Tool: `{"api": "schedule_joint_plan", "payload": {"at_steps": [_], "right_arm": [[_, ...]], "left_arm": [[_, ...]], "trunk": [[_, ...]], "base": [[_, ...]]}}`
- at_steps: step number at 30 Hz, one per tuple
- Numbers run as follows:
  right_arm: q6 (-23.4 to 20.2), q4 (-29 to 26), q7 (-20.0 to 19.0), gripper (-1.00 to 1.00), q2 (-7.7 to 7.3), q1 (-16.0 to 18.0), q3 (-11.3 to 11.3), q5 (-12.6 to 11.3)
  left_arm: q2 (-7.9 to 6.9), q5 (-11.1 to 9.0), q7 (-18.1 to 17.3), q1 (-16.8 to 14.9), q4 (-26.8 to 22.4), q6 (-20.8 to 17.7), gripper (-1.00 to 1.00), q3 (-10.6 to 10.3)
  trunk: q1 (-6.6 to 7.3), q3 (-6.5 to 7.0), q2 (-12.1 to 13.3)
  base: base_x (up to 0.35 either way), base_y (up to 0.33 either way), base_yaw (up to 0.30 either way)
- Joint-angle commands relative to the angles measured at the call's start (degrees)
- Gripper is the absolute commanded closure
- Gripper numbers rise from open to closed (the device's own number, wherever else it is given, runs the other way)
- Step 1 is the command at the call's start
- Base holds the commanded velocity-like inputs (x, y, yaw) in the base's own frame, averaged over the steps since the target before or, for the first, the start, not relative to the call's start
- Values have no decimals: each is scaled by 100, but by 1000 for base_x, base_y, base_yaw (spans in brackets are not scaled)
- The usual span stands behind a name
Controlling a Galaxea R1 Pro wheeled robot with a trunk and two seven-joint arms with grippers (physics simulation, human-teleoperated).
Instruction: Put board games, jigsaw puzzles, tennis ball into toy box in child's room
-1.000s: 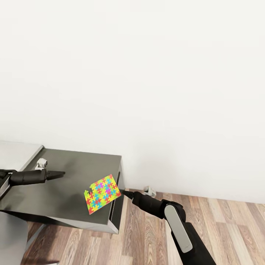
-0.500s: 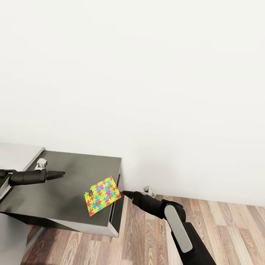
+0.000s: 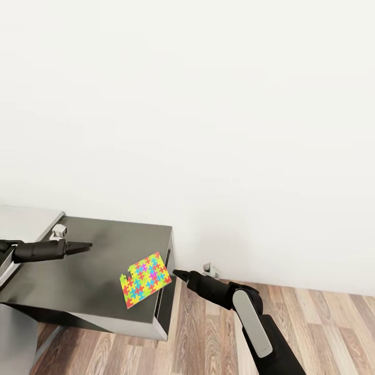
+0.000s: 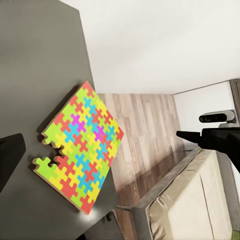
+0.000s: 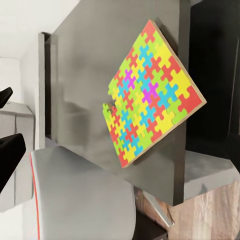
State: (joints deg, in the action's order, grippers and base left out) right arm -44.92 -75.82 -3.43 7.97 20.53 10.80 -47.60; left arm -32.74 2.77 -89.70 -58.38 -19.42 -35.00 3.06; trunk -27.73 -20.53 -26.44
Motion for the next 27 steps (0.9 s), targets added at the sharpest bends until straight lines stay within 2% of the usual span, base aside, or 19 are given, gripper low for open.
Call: {"api": "schedule_joint_plan", "payload": {"at_steps": [1, 17, 27], "right_arm": [[-26, -6, -33, -100, 3, 3, -7, 35], [-26, -29, -35, -100, -6, 1, -7, 31], [-26, -36, -35, -100, -6, 2, -7, 31]], "left_arm": [[2, 30, -30, -3, 0, -59, -100, 19], [4, 30, -30, -4, 0, -56, -100, 11], [10, 30, -30, -2, 0, -52, -100, 12]], "trunk": [[-3, 1, -9], [-3, 149, -9], [-3, 241, -9]], "base": [[0, 0, 0], [-26, 0, 0], [-165, 0, 0]]}}
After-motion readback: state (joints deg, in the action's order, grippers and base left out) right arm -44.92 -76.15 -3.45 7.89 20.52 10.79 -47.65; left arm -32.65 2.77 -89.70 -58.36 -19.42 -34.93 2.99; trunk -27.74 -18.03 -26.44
